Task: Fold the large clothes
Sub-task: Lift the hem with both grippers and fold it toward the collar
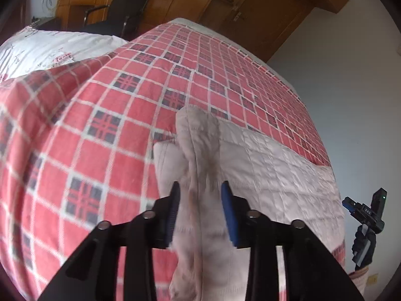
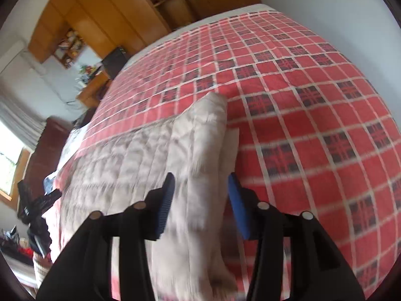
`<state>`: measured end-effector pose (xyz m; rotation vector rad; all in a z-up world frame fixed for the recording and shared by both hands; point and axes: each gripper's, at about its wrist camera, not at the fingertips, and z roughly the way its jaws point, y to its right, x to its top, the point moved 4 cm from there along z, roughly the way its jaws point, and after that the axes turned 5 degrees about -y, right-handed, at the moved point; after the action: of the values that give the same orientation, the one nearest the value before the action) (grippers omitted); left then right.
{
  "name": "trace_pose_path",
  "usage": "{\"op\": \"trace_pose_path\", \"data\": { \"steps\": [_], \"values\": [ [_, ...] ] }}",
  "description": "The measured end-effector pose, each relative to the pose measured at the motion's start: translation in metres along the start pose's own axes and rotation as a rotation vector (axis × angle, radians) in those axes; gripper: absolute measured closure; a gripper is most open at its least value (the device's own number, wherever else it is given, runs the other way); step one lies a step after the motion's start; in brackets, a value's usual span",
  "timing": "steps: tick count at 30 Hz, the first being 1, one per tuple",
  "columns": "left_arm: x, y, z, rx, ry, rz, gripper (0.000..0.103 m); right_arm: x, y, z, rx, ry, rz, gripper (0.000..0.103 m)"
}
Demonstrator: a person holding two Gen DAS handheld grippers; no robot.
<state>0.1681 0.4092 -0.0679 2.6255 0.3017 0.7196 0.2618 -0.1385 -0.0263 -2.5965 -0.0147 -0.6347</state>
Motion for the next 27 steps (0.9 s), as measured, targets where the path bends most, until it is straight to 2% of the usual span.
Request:
{"op": "trace_pose_path", "data": {
  "steps": [7, 12, 13, 14, 15, 16, 18, 21, 24, 27],
  "values": [
    [-0.067, 0.001, -0.021, -0.057, -0.032, 0.041, 0.058, -0.066, 0.012, -0.023, 0.147, -0.036, -0.004, 0.052],
    [-0.091, 0.008, -0.015, -0.052, -0.021, 0.049, 0.055, -0.091, -0.001, -0.016, 0.134, -0.059, -0.052, 0.052],
    [-0.095, 0.01, -0.011, -0.061, -0.027, 0.048, 0.057, -0.093, -0.003, -0.014, 0.133, -0.067, -0.058, 0.053],
    [-0.097, 0.011, -0.009, -0.063, -0.029, 0.043, 0.057, -0.095, -0.007, -0.01, 0.129, -0.076, -0.066, 0.059],
    [-0.099, 0.012, -0.007, -0.052, -0.027, 0.038, 0.064, -0.095, -0.009, -0.008, 0.105, -0.079, -0.081, 0.068],
    [-0.1, 0.013, -0.006, -0.033, -0.021, 0.039, 0.076, -0.097, -0.011, -0.007, 0.078, -0.084, -0.099, 0.073],
    [-0.1, 0.015, -0.008, -0.027, -0.017, 0.035, 0.087, -0.097, -0.019, -0.011, 0.063, -0.076, -0.125, 0.085],
    [-0.096, 0.017, -0.017, -0.048, -0.003, 0.04, 0.094, -0.093, -0.025, -0.024, 0.076, -0.049, -0.137, 0.089],
    [-0.096, 0.019, -0.024, -0.062, 0.002, 0.057, 0.095, -0.092, -0.025, -0.029, 0.085, -0.048, -0.132, 0.089],
    [-0.102, 0.013, -0.018, -0.061, -0.019, 0.067, 0.095, -0.097, -0.016, -0.016, 0.062, -0.089, -0.118, 0.09]
  ]
}}
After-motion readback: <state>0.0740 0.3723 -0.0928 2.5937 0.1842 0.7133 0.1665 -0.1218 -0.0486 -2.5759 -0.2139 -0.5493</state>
